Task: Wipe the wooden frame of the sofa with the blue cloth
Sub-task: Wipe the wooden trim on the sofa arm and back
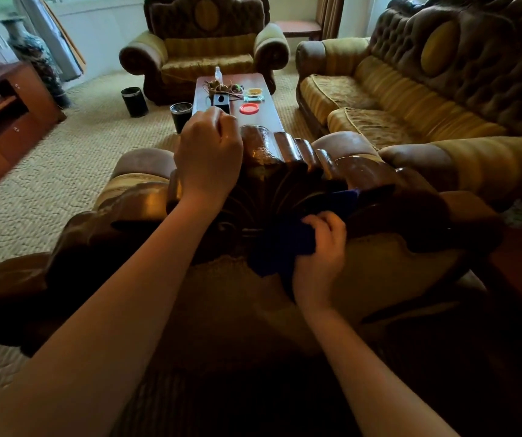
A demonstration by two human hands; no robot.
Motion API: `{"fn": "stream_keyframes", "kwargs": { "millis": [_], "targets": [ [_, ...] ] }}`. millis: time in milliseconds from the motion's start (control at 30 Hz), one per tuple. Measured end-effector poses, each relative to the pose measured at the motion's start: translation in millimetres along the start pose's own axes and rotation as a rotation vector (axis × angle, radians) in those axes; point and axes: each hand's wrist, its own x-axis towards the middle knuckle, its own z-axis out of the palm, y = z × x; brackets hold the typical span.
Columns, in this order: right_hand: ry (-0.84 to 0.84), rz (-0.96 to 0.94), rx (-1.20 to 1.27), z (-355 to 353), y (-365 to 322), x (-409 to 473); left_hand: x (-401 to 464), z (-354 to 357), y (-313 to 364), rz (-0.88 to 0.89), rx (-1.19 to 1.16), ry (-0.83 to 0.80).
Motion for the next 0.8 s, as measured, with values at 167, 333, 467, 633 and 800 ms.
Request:
{"fn": "stream_keyframes", "kwargs": {
  "millis": [167, 333, 467, 633, 800],
  "targets": [
    [-0.256, -0.512, -0.046, -22, 26, 31, 1, 2, -3, 0.005, 0.004, -0.014],
    [-0.069, -0.191, 0.035, 0, 19, 7, 2, -2, -7, 0.012, -0.034, -0.010],
    [-0.032, -0.258, 0.071, 10, 9, 2, 4, -7, -1, -0.072, -0.152, -0.081],
    [-0.375, -0.541, 0.122, 34, -17, -17, 9, -13, -7, -0.171, -0.305, -0.039],
    [-0.535, -0.726, 0.024, 53, -52, -11, 9, -12, -7, -0.177, -0.304, -0.063]
  ]
}}
